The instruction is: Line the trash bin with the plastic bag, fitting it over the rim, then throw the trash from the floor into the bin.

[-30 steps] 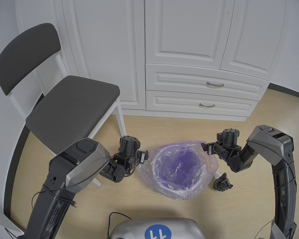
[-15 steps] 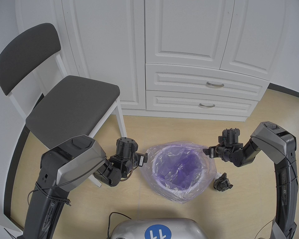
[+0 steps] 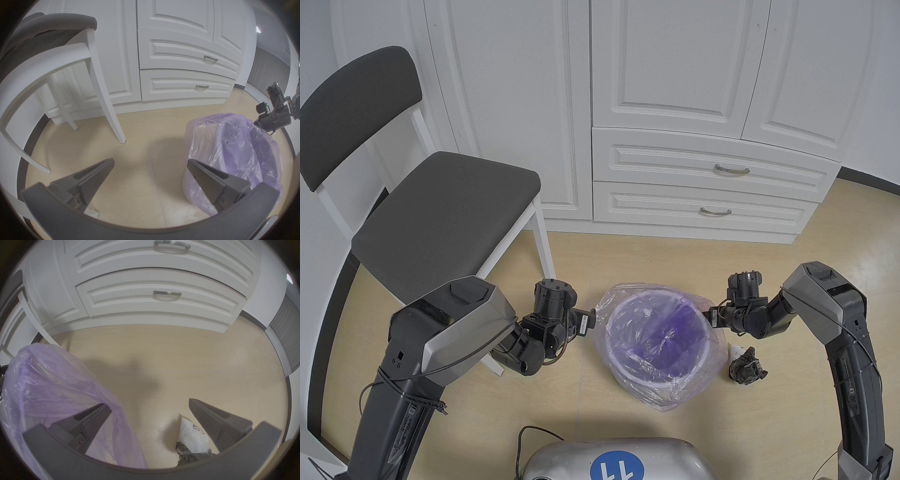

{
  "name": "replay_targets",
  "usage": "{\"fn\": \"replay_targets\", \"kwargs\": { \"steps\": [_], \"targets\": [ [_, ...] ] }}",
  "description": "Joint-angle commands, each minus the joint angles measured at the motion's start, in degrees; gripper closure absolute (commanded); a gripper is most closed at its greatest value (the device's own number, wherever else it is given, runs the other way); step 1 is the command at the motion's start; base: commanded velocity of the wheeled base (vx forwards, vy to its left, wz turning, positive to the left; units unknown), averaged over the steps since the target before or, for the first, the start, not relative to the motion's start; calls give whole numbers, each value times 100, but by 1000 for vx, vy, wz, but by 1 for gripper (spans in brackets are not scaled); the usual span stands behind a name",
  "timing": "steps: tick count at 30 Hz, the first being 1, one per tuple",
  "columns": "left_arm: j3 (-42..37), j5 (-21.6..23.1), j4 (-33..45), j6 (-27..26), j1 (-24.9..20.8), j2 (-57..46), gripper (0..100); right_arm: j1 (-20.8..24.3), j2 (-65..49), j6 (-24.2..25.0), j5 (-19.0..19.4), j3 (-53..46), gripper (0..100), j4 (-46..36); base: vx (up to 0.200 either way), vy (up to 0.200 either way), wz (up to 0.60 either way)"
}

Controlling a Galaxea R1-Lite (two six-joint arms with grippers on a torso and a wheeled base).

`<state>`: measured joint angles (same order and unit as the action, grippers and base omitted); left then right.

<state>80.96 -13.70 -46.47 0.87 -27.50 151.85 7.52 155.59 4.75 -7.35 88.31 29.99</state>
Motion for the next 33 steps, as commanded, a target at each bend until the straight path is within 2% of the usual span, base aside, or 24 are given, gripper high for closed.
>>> {"fn": "replay_targets", "kwargs": {
  "steps": [1,4,6,9,10,13,14,15,17,19,20,21,23,26,29,33],
  "targets": [
    [17,-1,-2,1,26,38,0,-58,200,43,23,204,0,-46,0,0,0],
    [34,-1,-2,1,52,20,0,-111,-90,166,58,108,0,-28,0,0,0],
    [17,-1,-2,10,61,-15,0,-163,-512,289,217,-121,0,-81,0,0,0],
    [-27,-1,-2,10,61,-59,0,-339,-1180,324,709,-560,0,-195,0,0,0],
    [-27,-1,-2,10,61,-59,0,-339,-1180,324,709,-560,0,-195,0,0,0],
    [-71,-10,-55,1,61,-94,0,-585,-1637,509,1227,-604,0,-872,0,0,0],
    [-80,-10,-64,1,70,-103,0,-603,-1663,553,1271,-596,0,-960,0,0,0],
    [-133,-10,-99,1,61,-147,0,-691,-1804,861,1728,-499,0,-1426,0,0,0],
    [-203,-10,-117,1,70,-199,0,-787,-1945,1151,2370,-393,0,-1962,0,0,0],
    [-256,-10,-117,1,61,-243,0,-866,-2024,1221,2730,-341,0,-2261,0,0,0],
    [-326,-10,-117,1,61,-305,0,-919,-2050,1203,3064,-279,0,-2551,0,0,0],
    [-335,-10,-117,1,61,-305,0,-928,-2050,1203,3073,-279,0,-2559,0,0,0],
    [-467,-18,-161,1,61,-340,0,-919,-1962,799,2880,-393,0,-2621,0,0,0],
    [-599,-18,-363,-7,70,-331,0,-919,-1813,-379,2089,-763,0,-2586,0,0,0],
    [-774,-18,-512,-7,61,-349,0,-849,-1619,-1266,1368,-1088,0,-2305,0,0,0],
    [-880,-18,-697,-7,52,-349,0,-568,-1303,-1416,1166,-1343,0,-1760,0,0,0]
  ]
}}
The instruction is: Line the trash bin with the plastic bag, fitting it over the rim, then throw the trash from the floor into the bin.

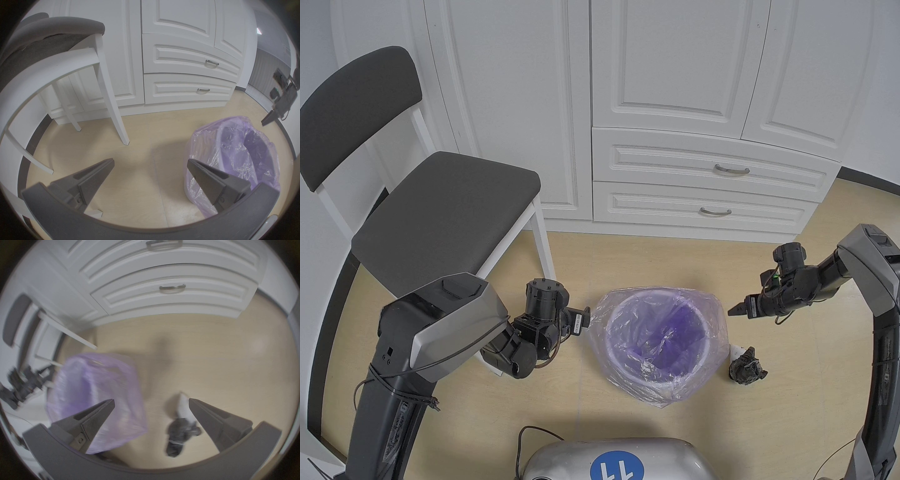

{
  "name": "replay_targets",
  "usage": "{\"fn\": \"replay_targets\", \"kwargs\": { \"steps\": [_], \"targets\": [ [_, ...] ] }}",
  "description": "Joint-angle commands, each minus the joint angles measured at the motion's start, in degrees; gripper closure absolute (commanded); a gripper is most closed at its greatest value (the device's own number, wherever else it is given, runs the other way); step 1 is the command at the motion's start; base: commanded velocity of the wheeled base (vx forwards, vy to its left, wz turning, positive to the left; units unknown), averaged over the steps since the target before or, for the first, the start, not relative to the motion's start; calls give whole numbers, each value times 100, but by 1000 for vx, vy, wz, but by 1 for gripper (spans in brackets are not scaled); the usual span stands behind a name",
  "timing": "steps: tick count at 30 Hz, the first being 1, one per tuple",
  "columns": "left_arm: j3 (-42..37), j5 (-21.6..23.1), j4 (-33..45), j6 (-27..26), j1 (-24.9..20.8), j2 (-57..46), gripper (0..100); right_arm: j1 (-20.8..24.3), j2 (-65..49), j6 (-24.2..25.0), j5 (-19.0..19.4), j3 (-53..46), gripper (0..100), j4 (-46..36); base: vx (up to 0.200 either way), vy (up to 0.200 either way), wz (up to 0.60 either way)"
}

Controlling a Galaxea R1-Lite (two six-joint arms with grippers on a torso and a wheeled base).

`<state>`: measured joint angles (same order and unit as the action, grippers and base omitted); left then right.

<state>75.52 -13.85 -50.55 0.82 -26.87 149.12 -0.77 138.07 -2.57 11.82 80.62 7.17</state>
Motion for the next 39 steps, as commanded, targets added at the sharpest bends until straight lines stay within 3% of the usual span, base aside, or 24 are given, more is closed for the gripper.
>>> {"fn": "replay_targets", "kwargs": {
  "steps": [1,6,17,24,33,39],
  "targets": [
    [-345,-4,-306,-3,-3,-76,0,305,519,-683,-796,-582,0,602,0,0,0],
    [-407,5,-359,6,-3,-76,0,455,1003,-718,-1420,-213,0,848,0,0,0],
    [-512,5,-596,-3,-73,-84,0,885,1293,-666,-1402,640,0,610,0,0,0],
    [-679,84,-605,-11,-108,-76,0,929,1627,-666,-1306,1422,0,-198,0,0,0],
    [-661,515,-526,-11,-108,74,0,824,809,-630,-1244,815,0,-110,0,0,0],
    [-380,734,-464,-11,-11,355,0,841,291,-622,-1279,51,0,698,0,0,0]
  ]
}}
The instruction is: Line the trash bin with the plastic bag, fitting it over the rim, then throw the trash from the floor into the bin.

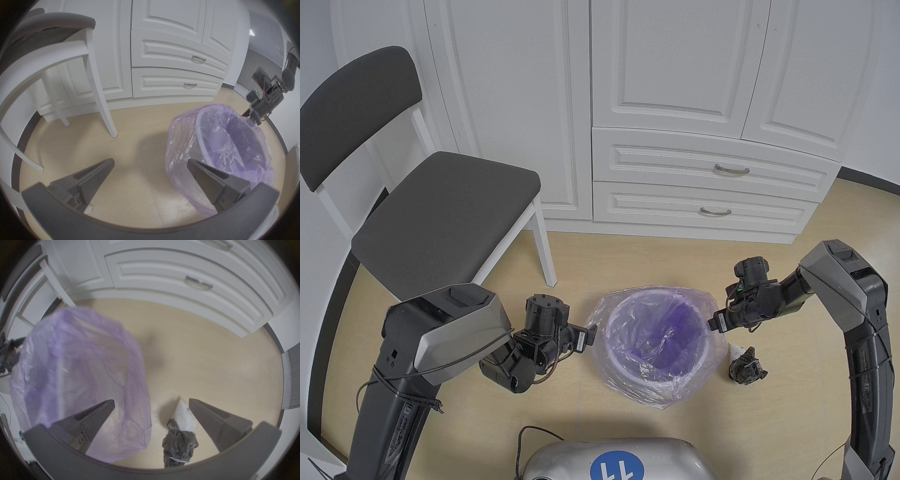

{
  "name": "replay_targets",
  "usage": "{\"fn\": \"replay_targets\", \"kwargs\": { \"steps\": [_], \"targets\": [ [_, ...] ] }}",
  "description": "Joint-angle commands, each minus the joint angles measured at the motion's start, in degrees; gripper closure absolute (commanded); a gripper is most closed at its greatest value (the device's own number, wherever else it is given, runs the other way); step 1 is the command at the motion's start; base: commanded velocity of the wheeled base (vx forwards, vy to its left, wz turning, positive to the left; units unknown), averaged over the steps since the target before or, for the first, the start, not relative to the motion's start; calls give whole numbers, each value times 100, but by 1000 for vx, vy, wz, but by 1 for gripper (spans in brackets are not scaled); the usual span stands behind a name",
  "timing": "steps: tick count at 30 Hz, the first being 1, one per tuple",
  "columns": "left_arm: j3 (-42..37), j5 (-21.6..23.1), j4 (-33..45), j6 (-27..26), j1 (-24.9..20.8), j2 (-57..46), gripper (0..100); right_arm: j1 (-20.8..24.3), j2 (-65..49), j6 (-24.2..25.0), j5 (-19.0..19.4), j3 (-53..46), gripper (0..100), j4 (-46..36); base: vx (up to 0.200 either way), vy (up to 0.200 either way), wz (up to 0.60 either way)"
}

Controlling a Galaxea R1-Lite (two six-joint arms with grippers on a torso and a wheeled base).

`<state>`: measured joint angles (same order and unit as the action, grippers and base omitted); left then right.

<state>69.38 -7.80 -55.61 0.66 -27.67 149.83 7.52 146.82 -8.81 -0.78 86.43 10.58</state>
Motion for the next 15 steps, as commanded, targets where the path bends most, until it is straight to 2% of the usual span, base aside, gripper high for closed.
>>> {"fn": "replay_targets", "kwargs": {
  "steps": [1,5,9,11,12,15],
  "targets": [
    [331,165,95,-4,69,336,0,21,-655,-6,-27,-654,0,471,0,0,0],
    [674,314,525,4,104,424,0,65,-884,-15,-36,-997,0,796,0,0,0],
    [1263,640,1290,4,245,468,0,83,-1182,-41,-36,-1322,0,1122,0,0,0],
    [1807,851,1826,4,359,608,0,100,-1314,-50,-36,-1436,0,1253,0,0,0],
    [1834,859,1852,4,368,626,0,100,-1314,-50,-36,-1445,0,1262,0,0,0],
    [2581,1061,2397,-145,500,934,0,144,-1384,-68,-36,-1559,0,1368,0,0,0]
  ]
}}
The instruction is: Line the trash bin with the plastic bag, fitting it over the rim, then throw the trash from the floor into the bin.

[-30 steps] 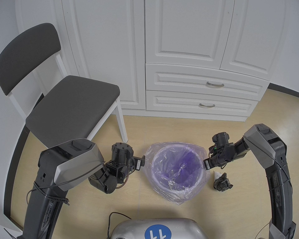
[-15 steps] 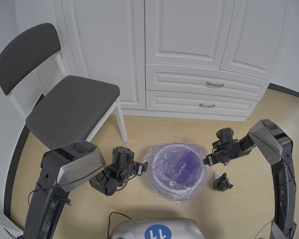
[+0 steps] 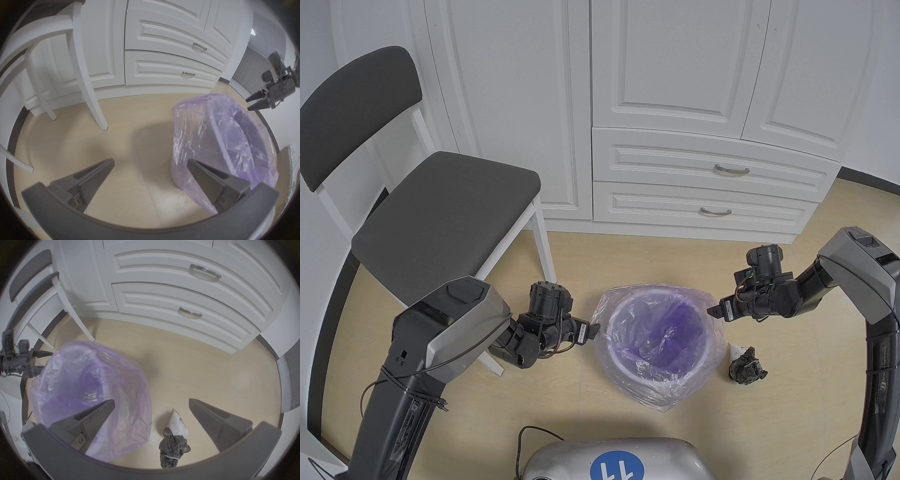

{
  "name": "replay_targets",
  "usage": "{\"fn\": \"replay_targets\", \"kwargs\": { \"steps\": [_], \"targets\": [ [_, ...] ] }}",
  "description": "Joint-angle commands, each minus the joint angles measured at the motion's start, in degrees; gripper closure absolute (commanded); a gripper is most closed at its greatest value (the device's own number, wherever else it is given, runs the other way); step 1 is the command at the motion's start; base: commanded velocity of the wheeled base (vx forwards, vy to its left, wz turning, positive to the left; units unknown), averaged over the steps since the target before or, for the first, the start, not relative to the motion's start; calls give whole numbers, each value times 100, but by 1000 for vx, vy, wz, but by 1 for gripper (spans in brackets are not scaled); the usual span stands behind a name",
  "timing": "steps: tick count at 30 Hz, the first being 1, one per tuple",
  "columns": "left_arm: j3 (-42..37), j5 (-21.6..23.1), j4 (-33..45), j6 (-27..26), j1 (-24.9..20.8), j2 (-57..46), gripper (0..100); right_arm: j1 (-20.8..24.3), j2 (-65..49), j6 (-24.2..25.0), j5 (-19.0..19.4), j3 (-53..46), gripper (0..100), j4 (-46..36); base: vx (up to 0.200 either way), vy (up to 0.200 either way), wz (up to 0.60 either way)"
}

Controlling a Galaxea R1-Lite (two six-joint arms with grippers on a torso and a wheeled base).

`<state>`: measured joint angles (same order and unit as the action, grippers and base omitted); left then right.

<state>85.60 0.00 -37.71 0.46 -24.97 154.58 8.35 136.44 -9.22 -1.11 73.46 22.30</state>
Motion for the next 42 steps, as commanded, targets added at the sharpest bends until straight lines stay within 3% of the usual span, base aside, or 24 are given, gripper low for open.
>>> {"fn": "replay_targets", "kwargs": {
  "steps": [1,6,11,23,33,42],
  "targets": [
    [1231,343,800,-319,308,582,0,61,-346,-28,-3,-271,0,222,0,0,0],
    [1793,492,1125,-626,405,925,0,61,-346,-28,5,-280,0,231,0,0,0],
    [2899,571,1942,-670,431,1470,0,70,-311,-54,14,-271,0,231,0,0,0],
    [2899,589,2707,-1233,475,1444,0,-44,41,-414,-38,-139,0,231,0,0,0],
    [2899,527,2566,-1338,431,1136,0,-431,173,-423,-38,142,0,222,0,0,0],
    [1916,369,2048,-1365,343,547,0,-387,841,-362,-21,705,0,126,0,0,0]
  ]
}}
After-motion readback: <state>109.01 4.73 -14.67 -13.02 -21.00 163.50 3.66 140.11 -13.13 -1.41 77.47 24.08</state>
